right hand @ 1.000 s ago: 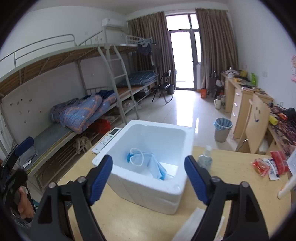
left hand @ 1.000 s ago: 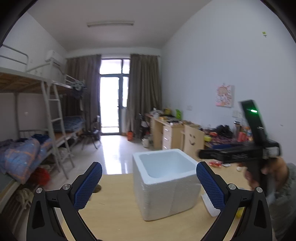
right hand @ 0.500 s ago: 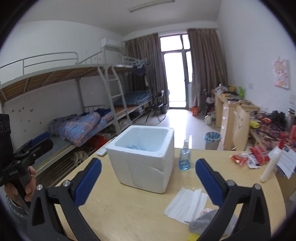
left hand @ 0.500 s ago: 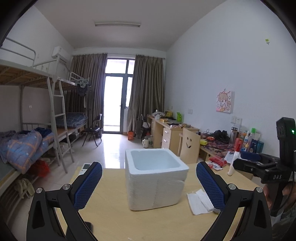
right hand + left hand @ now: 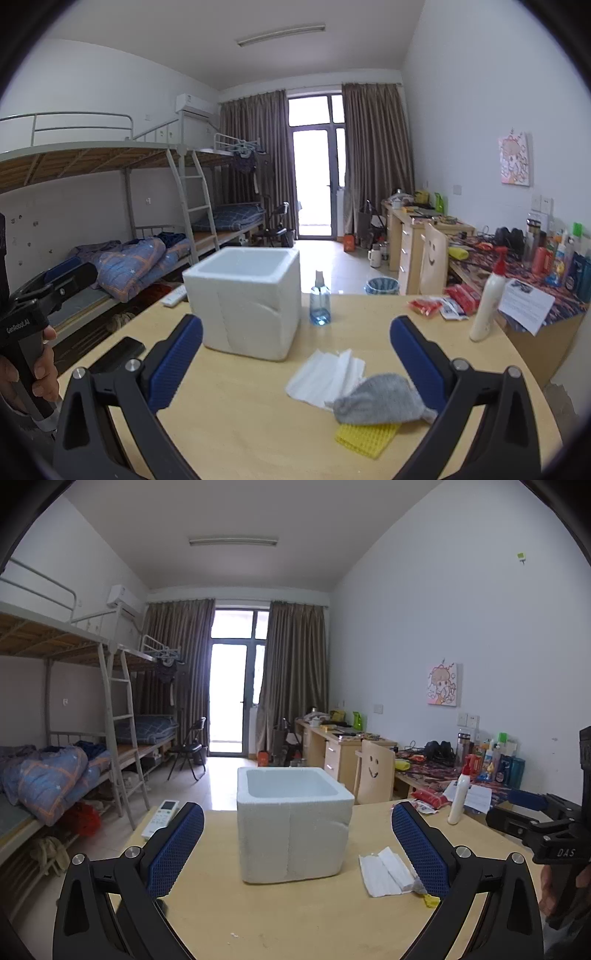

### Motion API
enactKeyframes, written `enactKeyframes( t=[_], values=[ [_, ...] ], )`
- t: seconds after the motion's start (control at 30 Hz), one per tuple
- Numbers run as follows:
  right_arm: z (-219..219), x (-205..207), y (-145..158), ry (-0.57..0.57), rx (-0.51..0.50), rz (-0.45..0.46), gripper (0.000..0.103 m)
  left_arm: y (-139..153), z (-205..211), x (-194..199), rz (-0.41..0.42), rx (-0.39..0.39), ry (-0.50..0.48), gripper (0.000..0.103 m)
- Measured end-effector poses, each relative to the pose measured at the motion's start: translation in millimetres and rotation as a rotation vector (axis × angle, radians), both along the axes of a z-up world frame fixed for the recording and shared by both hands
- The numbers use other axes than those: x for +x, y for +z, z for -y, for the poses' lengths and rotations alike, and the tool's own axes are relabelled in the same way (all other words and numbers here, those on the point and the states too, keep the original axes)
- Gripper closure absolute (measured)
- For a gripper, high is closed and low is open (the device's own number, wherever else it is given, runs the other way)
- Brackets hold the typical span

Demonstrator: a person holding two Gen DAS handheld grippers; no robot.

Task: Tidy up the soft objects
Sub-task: 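Move both grippers back toward the tissues and grey plush on the table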

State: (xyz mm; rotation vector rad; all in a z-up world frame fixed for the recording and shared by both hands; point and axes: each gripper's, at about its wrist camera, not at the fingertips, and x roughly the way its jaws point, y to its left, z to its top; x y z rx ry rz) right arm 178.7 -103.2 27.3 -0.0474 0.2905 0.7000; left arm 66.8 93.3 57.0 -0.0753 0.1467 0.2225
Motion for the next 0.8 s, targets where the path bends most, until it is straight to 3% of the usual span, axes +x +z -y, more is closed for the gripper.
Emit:
enactKeyframes(
  t=[0.27,0.5,0.8],
  values=[
    [17.0,-11.0,-35.9,-0.08,-0.03,0.011,0.0,-37.8,20.8,1.0,-0.008,0.053,0.042,0.001],
    [26.4,-16.5,-59.4,-0.115,-0.045,-0.013,0.0,-65.1,26.8,-1.9,-0.028,0.054,0.044,0.001],
    [32.4,-14.2,-64.7,-0.132,-0.046,-0.043,0.0,-71.9,33.5,0.3,-0.04,0.058,0.034,0.001]
  ],
)
